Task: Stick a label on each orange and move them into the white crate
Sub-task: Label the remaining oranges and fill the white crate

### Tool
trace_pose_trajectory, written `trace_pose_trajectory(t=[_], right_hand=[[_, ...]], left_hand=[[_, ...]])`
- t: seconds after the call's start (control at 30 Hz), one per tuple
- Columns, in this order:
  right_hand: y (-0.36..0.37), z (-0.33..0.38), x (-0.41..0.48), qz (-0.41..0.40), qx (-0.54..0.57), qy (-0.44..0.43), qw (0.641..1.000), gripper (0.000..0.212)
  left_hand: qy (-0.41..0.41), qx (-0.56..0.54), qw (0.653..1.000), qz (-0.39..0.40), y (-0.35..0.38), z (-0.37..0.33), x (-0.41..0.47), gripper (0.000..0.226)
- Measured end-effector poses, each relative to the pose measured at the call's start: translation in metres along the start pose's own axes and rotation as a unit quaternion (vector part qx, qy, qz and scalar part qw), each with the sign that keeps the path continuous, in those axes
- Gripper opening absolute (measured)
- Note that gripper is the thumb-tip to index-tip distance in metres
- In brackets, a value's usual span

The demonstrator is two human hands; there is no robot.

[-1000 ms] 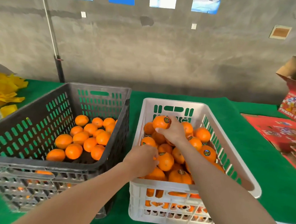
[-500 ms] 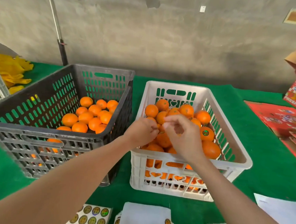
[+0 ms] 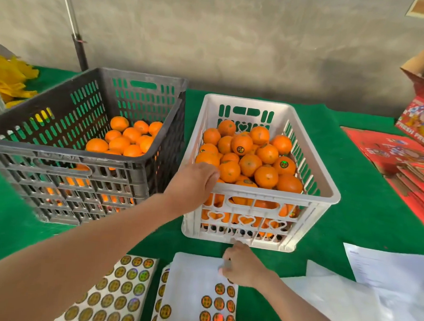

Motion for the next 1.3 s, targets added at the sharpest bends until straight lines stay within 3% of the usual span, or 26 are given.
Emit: trace_pose_trajectory(t=[0.03, 0.1, 0.17, 0.27, 0.33, 0.37, 0.43, 0.5, 0.7, 0.8, 0.87, 0.93, 0.97, 1.07, 1.2, 1.3], right_hand=[[-0.002, 0.001, -0.002, -0.005, 0.012, -0.005, 1.0, 0.028], [-0.009, 0.002, -0.005, -0.025, 0.054, -0.012, 0.998, 0.027], [-0.02, 0.005, -0.009, -0.054, 0.131, -0.033, 0.989, 0.018], [-0.034, 0.02, -0.019, -0.059, 0.271, -0.089, 0.957, 0.011], [-0.041, 0.026, -0.025, -0.057, 0.364, -0.095, 0.925, 0.02], [-0.044, 0.027, -0.029, -0.056, 0.403, -0.093, 0.909, 0.017], [-0.044, 0.025, -0.035, -0.041, 0.49, -0.088, 0.866, 0.01], [-0.044, 0.021, -0.042, -0.038, 0.547, -0.082, 0.832, 0.02], [-0.041, 0.028, -0.052, -0.147, 0.509, -0.074, 0.845, 0.023], [-0.042, 0.036, -0.055, -0.203, 0.492, -0.089, 0.842, 0.028], [-0.042, 0.041, -0.058, -0.227, 0.48, -0.114, 0.84, 0.026], [-0.041, 0.044, -0.062, -0.257, 0.453, -0.133, 0.843, 0.026], [-0.04, 0.046, -0.063, -0.268, 0.435, -0.138, 0.848, 0.027], [-0.04, 0.051, -0.068, -0.29, 0.373, -0.154, 0.868, 0.024], [-0.06, 0.058, -0.079, -0.334, 0.369, -0.169, 0.851, 0.019], [-0.085, 0.075, -0.086, -0.342, 0.379, -0.19, 0.839, 0.016]], left_hand=[[0.047, -0.002, 0.998, -0.042, -0.003, -0.012, -0.015, 0.013], [0.147, -0.016, 0.985, -0.091, 0.001, -0.031, -0.046, 0.025], [0.172, -0.043, 0.983, -0.049, 0.024, -0.04, -0.067, 0.031], [-0.011, -0.125, 0.982, 0.14, 0.065, -0.024, -0.079, 0.046], [-0.135, -0.189, 0.937, 0.259, 0.091, -0.003, -0.084, 0.05], [-0.169, -0.22, 0.917, 0.289, 0.095, 0.002, -0.085, 0.041], [-0.214, -0.259, 0.896, 0.291, 0.096, 0.014, -0.086, 0.01], [-0.258, -0.285, 0.878, 0.286, 0.093, 0.024, -0.09, 0.014], [-0.34, -0.34, 0.826, 0.292, 0.086, 0.03, -0.092, 0.005], [-0.379, -0.346, 0.798, 0.315, 0.085, 0.027, -0.095, 0.013], [-0.416, -0.402, 0.749, 0.324, 0.082, 0.027, -0.099, 0.001], [-0.459, -0.445, 0.7, 0.318, 0.077, 0.029, -0.105, 0.018], [-0.466, -0.446, 0.693, 0.323, 0.076, 0.03, -0.107, 0.024], [-0.465, -0.428, 0.693, 0.347, 0.078, 0.031, -0.111, 0.031], [-0.43, -0.388, 0.726, 0.371, 0.086, 0.033, -0.112, 0.03], [-0.327, -0.293, 0.804, 0.401, 0.094, 0.026, -0.113, 0.033]])
Point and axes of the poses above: each hand's wrist, its own x-axis towards the middle knuckle, its own y-axis out of the palm, z = x × y, the point moved 6 cm from there along x, towards the middle knuckle, and after that the axes turned 1 degree about z, right-handed, at the moved point
